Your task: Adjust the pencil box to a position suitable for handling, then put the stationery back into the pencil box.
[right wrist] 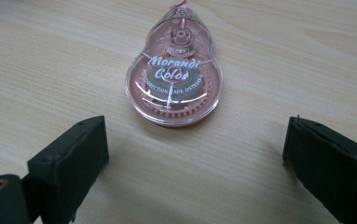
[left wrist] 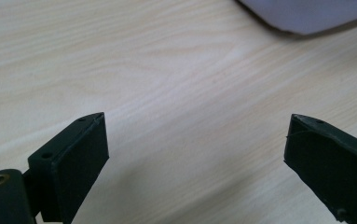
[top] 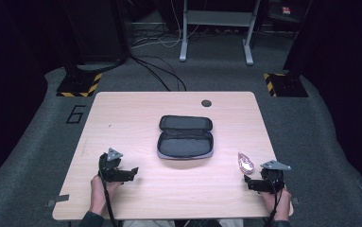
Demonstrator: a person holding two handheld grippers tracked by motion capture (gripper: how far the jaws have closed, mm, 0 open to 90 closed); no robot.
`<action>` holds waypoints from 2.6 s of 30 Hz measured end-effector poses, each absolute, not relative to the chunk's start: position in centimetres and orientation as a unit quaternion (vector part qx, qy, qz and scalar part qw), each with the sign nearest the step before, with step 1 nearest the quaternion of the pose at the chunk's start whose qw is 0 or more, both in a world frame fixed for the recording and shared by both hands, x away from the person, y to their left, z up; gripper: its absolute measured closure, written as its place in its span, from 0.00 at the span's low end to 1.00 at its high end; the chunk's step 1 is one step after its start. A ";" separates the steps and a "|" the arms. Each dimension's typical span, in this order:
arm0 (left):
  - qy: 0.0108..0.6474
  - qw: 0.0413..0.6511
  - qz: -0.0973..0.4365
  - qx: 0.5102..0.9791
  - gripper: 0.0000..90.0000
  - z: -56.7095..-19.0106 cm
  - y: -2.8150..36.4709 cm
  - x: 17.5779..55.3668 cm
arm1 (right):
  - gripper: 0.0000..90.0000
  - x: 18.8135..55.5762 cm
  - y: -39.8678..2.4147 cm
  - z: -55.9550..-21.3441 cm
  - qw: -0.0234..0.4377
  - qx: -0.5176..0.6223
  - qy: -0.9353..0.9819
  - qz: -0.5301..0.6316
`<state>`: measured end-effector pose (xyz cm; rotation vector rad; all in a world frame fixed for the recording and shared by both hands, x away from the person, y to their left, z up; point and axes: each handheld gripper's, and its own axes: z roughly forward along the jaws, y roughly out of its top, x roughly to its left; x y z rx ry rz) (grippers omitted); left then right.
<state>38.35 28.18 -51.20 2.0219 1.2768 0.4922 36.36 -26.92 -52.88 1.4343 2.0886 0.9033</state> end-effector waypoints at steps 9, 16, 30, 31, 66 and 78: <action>0.499 0.327 0.193 0.779 0.05 -52.6 28.9 37.6 | 0.07 36.3 -26.9 -52.9 0.227 0.525 0.753 0.325; 0.493 0.334 0.216 0.774 0.04 -53.1 28.5 37.2 | 0.04 36.4 -26.9 -52.9 0.227 0.530 0.750 0.323; 0.485 0.326 0.210 0.783 0.00 -53.1 28.4 37.2 | 0.00 36.7 -26.7 -52.6 0.223 0.544 0.742 0.323; 0.486 0.326 0.210 0.783 0.00 -53.1 28.4 37.2 | 0.00 36.9 -26.5 -52.5 0.219 0.543 0.743 0.324; 0.488 0.328 0.214 0.780 0.00 -53.2 28.3 37.2 | 0.44 40.0 -24.5 -52.1 0.216 0.507 0.765 0.334; 0.488 0.328 0.214 0.780 0.00 -53.2 28.3 37.2 | 0.44 39.2 -24.5 -50.7 0.231 0.503 0.755 0.352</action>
